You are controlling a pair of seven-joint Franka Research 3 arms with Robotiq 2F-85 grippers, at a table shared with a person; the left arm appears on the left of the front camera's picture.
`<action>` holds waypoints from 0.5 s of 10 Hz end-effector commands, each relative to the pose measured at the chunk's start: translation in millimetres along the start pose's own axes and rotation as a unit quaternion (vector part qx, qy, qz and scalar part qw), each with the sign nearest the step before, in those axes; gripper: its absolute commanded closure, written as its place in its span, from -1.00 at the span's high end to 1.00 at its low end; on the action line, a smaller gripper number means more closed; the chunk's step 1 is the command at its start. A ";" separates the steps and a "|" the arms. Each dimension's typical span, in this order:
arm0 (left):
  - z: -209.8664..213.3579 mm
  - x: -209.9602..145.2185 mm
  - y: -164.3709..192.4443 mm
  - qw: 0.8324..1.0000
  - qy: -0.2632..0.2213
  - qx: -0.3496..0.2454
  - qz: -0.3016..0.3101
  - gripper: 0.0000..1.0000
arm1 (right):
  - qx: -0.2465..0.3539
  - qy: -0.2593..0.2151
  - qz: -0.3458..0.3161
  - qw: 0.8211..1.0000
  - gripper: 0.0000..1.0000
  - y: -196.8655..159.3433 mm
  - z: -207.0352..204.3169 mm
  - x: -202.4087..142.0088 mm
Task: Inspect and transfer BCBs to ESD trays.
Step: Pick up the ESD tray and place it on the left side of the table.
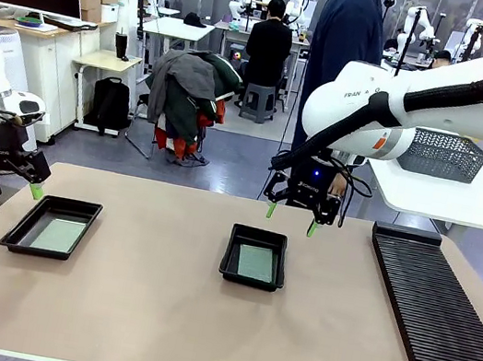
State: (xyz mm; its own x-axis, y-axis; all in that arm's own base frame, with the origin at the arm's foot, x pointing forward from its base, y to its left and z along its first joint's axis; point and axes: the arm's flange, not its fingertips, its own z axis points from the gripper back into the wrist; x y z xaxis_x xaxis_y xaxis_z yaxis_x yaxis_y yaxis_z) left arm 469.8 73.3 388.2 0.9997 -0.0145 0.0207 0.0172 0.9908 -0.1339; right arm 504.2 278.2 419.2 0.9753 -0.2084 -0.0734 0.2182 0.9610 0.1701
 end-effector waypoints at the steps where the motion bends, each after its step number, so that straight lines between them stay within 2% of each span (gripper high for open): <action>1: -0.7 -1.5 1.2 1.000 -0.005 -0.004 -0.003 1.00 | 0.002 -0.002 -0.001 1.000 1.00 -0.4 -1.2 -0.5; 5: -0.7 -1.5 1.2 1.000 -0.005 -0.004 -0.003 1.00 | 0.002 -0.002 -0.001 1.000 1.00 -0.4 -1.2 -0.5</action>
State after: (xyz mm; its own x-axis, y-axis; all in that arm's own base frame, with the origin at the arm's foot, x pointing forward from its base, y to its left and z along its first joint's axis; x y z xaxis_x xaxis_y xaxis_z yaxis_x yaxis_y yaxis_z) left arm 469.8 73.3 388.2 0.9997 -0.0145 0.0207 0.0172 0.9908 -0.1339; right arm 504.2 278.2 419.2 0.9753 -0.2084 -0.0734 0.2182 0.9610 0.1701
